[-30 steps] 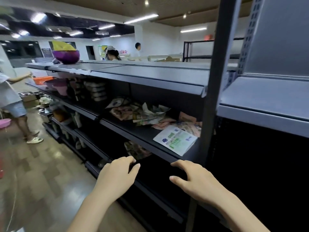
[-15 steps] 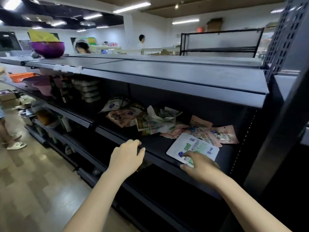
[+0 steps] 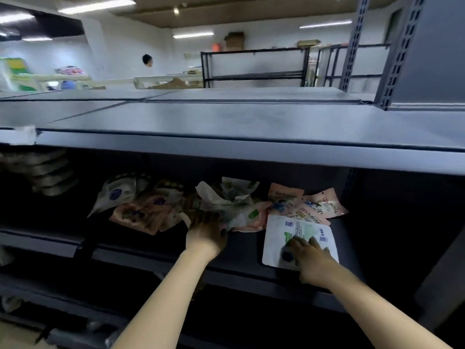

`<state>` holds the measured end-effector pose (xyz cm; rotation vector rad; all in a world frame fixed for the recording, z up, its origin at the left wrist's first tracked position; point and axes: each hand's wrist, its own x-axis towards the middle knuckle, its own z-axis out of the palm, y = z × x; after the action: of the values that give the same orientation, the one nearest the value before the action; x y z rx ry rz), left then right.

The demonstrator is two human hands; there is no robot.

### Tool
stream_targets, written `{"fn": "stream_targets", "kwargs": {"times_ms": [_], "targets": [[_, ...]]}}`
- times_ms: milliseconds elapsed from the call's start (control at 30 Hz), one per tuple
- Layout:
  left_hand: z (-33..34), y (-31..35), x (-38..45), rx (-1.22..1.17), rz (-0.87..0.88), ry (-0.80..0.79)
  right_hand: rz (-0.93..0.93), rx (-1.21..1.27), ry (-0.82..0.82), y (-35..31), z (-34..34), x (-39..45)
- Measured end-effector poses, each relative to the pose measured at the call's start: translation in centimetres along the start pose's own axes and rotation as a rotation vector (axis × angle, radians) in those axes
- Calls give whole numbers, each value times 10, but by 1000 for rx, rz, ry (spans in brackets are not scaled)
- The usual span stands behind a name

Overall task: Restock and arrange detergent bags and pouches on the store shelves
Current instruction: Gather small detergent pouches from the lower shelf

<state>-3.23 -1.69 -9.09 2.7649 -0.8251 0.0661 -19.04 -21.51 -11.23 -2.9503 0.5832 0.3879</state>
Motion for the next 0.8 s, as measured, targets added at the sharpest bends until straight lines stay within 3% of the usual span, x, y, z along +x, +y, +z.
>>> {"fn": "stream_targets", "kwargs": {"times_ms": [167, 367, 533, 800], "targets": [[14, -20, 29, 66, 66, -41, 58, -63, 154, 4, 16, 9], [16, -52, 50, 92, 91, 50, 75, 161, 305, 4, 11, 17], [-6, -54, 39, -159, 205, 229, 166, 247, 562, -14, -13, 10], [-37, -34, 2, 119, 110, 517, 277, 429, 826, -28, -31, -12]]}}
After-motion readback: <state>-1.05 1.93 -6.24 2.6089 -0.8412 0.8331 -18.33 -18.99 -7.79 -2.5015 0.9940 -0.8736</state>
